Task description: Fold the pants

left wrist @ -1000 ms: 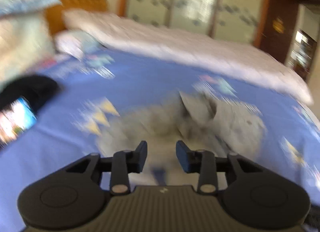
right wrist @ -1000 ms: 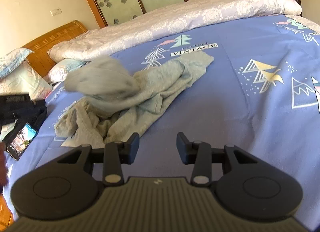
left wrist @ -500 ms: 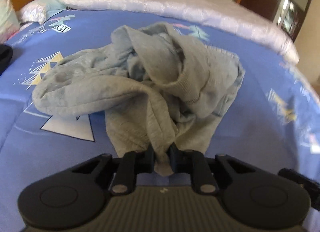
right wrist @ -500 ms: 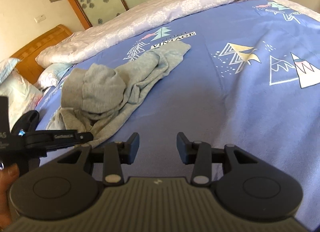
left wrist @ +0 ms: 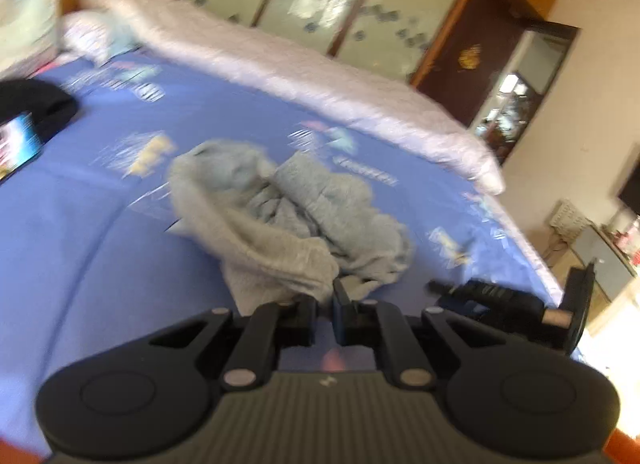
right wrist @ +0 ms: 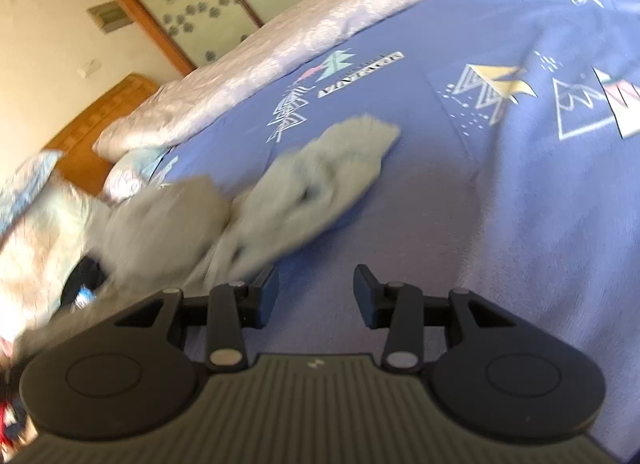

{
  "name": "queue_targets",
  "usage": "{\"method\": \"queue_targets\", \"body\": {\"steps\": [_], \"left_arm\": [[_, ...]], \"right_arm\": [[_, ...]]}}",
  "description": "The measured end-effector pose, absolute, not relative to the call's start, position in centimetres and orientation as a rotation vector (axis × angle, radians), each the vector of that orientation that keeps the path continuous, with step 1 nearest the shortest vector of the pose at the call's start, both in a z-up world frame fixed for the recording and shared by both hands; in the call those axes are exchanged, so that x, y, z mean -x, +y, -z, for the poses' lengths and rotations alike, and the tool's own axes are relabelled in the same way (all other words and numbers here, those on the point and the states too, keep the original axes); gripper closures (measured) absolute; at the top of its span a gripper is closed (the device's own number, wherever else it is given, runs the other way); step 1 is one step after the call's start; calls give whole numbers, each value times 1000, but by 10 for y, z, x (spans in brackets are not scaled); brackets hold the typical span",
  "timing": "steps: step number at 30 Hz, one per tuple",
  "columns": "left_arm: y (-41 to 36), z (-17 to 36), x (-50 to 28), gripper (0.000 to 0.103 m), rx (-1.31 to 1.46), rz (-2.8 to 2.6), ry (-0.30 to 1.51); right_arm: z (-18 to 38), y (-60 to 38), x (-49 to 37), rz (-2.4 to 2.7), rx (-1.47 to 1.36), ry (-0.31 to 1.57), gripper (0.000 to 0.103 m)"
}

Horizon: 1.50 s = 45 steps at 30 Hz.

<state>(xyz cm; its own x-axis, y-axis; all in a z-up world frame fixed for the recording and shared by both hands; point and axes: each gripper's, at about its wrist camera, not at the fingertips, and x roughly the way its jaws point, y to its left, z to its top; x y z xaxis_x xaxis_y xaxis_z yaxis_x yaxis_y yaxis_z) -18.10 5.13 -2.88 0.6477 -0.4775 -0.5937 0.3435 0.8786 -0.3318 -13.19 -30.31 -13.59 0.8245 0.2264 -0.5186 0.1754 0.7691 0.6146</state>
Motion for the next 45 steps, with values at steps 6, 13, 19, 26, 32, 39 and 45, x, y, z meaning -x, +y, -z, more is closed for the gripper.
{"method": "queue_targets", "body": {"steps": [6, 13, 19, 26, 32, 39, 45], "left_arm": [[56, 72, 171, 95, 275, 342, 889], [33, 96, 154, 86, 236, 307, 939], [55, 103, 157, 75, 259, 276, 970], [57, 108, 152, 75, 261, 262, 979], [55, 108, 149, 83, 254, 265, 979], [55, 98, 152, 89, 236, 308, 940], [48, 96, 156, 89, 225, 341, 929]], "right_arm": [[147, -304, 124, -1, -755, 653, 58], [152, -311, 113, 21, -781, 663, 58], [158, -328, 92, 63, -829, 650, 58], [164, -338, 70, 84, -862, 640, 58], [164, -336, 51, 76, -850, 642, 78], [143, -341, 73, 129, -790, 565, 90], [115, -366, 132, 252, -711, 428, 91]]}}
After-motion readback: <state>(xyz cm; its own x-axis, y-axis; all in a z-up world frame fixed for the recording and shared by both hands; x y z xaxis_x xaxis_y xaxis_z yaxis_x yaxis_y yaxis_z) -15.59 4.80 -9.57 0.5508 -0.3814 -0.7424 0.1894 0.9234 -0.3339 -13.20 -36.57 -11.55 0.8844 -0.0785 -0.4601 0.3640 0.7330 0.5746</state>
